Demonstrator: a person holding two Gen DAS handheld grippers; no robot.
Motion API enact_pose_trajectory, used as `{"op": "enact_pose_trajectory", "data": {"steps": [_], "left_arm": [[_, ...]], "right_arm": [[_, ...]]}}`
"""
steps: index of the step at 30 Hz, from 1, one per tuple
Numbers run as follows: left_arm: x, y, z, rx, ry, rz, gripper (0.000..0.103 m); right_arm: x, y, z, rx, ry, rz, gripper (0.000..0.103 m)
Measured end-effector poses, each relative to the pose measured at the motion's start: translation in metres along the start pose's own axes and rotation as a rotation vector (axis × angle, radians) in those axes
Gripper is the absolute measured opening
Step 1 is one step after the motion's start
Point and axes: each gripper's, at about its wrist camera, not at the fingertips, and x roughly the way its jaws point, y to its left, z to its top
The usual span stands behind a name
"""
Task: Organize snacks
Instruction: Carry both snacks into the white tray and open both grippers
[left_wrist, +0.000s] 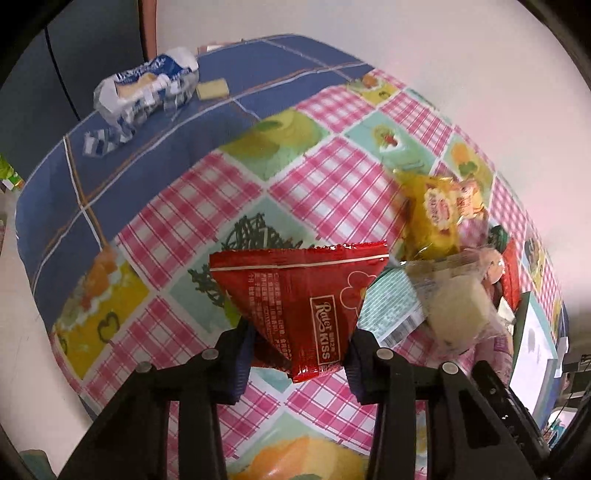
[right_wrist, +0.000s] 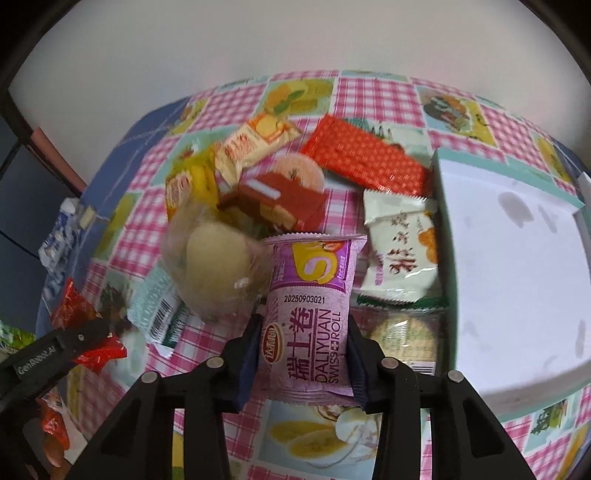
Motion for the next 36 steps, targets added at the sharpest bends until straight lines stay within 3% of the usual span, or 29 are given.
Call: {"op": "enact_pose_trajectory", "data": {"steps": [7,15,22,30,36], "left_arm": [[-0.020,0.002,-0.007,0.005,-0.024,-0.012,0.044],[-0.034,-0.053,-0.019,0.122,-0.025,-0.054,0.044],[-0.042,-0.142,-0.042,0.339,-0.016,-0.087,0.044],[-0.033,-0.221,-0.068,0.487,0.014,-0.152,0.044],[-0.011,-0.276,-0.095,0.615,0.053,-0.158,0.044]], "right_arm": [[-0.023,-0.020,0.001,0.054,-0.026,0.028,0.044],[-0.033,-0.058,0.006,0.139,-0.043,0.007,0.044],[-0.048,-0.115,0.009,0.253,-0.080,-0.124,0.044],[-0.054,-0.186,0.004,0.412,-0.087,-0.255,0.044],[-0.054,-0.249,-0.010,0.578,-0.074,-0.360,0.044]]}}
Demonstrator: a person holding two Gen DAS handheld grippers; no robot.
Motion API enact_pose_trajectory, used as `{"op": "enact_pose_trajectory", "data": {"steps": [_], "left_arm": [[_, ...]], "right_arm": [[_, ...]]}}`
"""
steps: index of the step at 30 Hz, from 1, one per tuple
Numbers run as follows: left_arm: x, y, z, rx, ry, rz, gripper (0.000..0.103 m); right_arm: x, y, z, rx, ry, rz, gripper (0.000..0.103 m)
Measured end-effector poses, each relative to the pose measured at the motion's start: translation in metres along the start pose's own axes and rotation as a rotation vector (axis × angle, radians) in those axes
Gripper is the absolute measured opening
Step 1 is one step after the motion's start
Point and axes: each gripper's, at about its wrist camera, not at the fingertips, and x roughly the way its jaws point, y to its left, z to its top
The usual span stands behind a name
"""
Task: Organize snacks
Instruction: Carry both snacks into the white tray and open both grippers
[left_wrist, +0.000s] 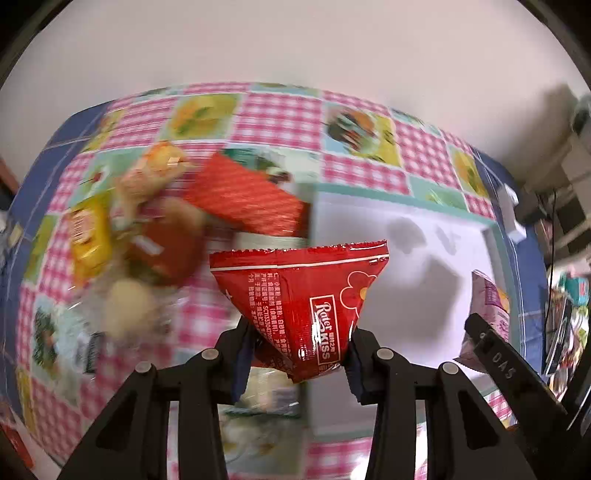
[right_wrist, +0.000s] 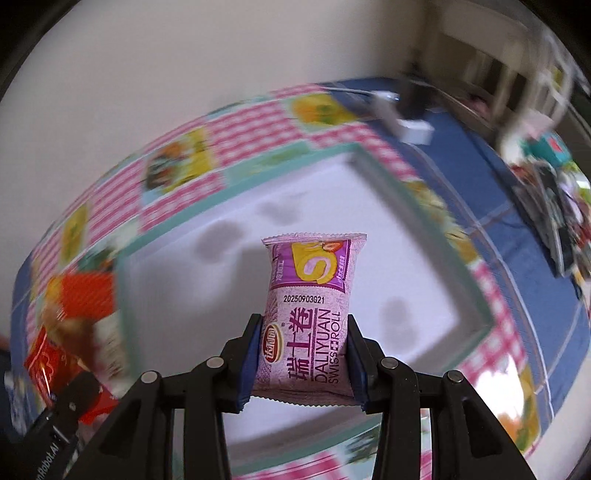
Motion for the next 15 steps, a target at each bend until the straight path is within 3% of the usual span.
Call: {"op": "enact_pose_trajectory", "data": {"steps": [5,10,13,15], "left_arm": [[0.026,-0.039,0.004,0.081,0.024,-0.015,0.044],[0.044,-0.056,0.009,0.104,0.033,-0.038,0.046],[0.047,-0.055,0.011,0.080,0.057,-0.064,0.077],[0.044,-0.051,0.014,0.058,0.063,-0.080,0.080]], "right_arm": [[0.015,-0.033,0.009,0.112,0.026,-0.053,0.044],[0.019,-0.048,0.016,0.170,0.030,-0.046,0.044],[0.017,-0.048,0.019,0.163,0.031,-0.047,0.045],[0.013,-0.048,0.020,0.156,0.023,-0.047,0.047]]}}
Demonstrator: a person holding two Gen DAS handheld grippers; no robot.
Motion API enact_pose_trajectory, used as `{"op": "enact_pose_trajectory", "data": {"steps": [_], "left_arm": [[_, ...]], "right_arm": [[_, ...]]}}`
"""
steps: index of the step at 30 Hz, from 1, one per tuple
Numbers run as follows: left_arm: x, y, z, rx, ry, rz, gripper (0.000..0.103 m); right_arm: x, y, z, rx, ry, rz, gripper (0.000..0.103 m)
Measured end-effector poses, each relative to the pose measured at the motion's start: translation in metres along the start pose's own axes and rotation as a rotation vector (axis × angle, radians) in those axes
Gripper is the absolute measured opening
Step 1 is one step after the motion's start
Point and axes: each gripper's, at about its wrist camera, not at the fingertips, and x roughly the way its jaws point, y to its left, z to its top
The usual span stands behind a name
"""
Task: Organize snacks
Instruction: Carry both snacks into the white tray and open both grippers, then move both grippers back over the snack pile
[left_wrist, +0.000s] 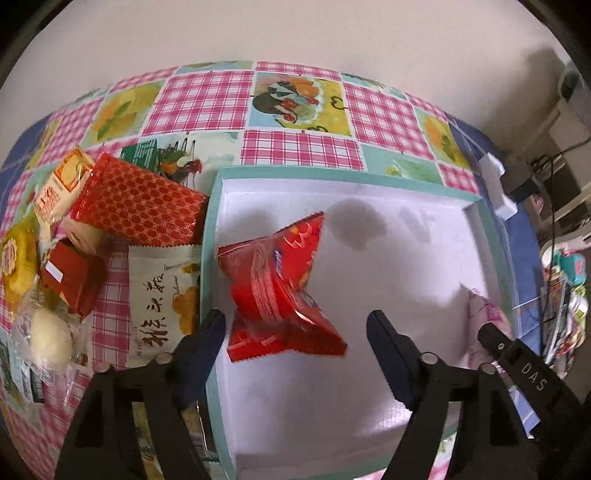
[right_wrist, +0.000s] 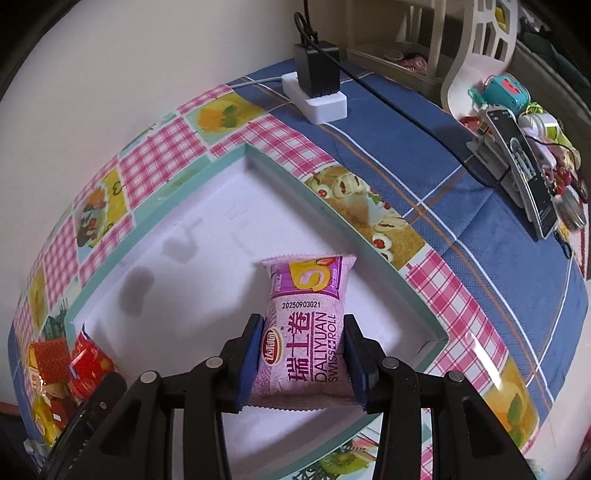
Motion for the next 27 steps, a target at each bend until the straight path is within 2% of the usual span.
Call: {"op": "enact_pose_trajectory", "data": {"steps": [4,8,9,13,19,24,27], "left_arm": [[-0.017,0.005,0.001,-0.008,-0.026,0.034,0.080],[-0.034,0.018,-0.001,-0.044,-0.049,0.052,0.086],[-0.039,0.024,-0.002,-0.060,-0.058,0.067,0.086],[-0.048,0.056,-0.005,-0.141,-0.085,0.148,0.092],[-0.053,0.111,-0.012,-0.257,-0.077,0.268,0.092],[-0.058,0.152,-0.028,-0.330,-0.042,0.328,0.093],[-0.063,0.167,-0.038,-0.367,-0.038,0.319,0.093]], "right_arm": [[-0.012,0.004,0.000,-0.021,-0.017,0.011,0.048],[-0.021,0.015,-0.005,-0.069,-0.017,0.026,0.064],[-0.022,0.019,-0.008,-0.083,-0.012,0.038,0.064],[-0.024,0.039,-0.023,-0.143,-0.001,0.070,0.079],[-0.031,0.080,-0.053,-0.272,-0.004,0.111,0.090],[-0.033,0.099,-0.071,-0.324,-0.001,0.135,0.093],[-0.037,0.109,-0.083,-0.352,0.001,0.146,0.093]]}}
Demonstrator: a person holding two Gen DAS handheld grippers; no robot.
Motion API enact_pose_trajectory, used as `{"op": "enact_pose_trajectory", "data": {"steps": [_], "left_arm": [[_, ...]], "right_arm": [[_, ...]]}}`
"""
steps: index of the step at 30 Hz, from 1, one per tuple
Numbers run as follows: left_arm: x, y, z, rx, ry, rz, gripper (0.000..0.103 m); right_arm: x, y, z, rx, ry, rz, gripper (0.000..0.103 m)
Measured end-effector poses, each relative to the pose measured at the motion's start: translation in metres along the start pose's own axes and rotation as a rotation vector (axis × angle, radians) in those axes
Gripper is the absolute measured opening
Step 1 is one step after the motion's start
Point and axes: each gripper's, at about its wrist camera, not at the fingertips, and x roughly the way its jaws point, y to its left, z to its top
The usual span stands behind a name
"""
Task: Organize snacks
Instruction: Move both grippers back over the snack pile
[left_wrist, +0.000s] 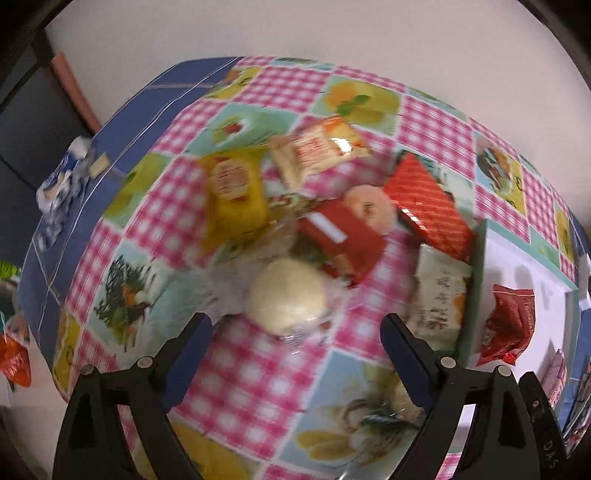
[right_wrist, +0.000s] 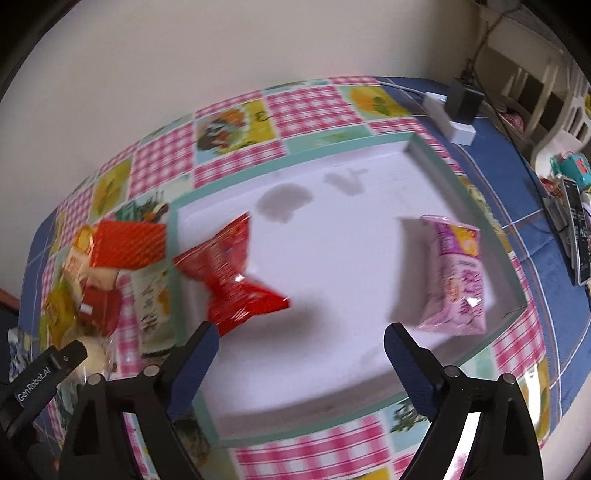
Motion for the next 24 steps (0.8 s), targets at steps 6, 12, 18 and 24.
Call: {"op": "enact_pose_trajectory", "data": {"steps": [6,12,18,24], "left_arm": [[-0.006,0.033,-0.006,-0.066,-0.019,0.019,0.094],[-0.011,0.063,-0.006,-0.142,-0.051,0.020,0.103],[-0.017,0.092,-0.007,-0.217,-0.063,-0.018,0.103],[-0.022,0.119,-0.007,-0.260,-0.079,-0.037,0.103]], "right_arm": [[-0.004,0.026,-0.013,-0.053,-0.005,0.035,0.103],[-0.007,0.044,-0.023,-0.097,0.000,0.040,0.103],[-0.005,0.071,-0.034,-0.159,0.033,0.117,0.103],[-0.005,0.094,-0.041,-0.206,0.067,0.201,0.103]]}}
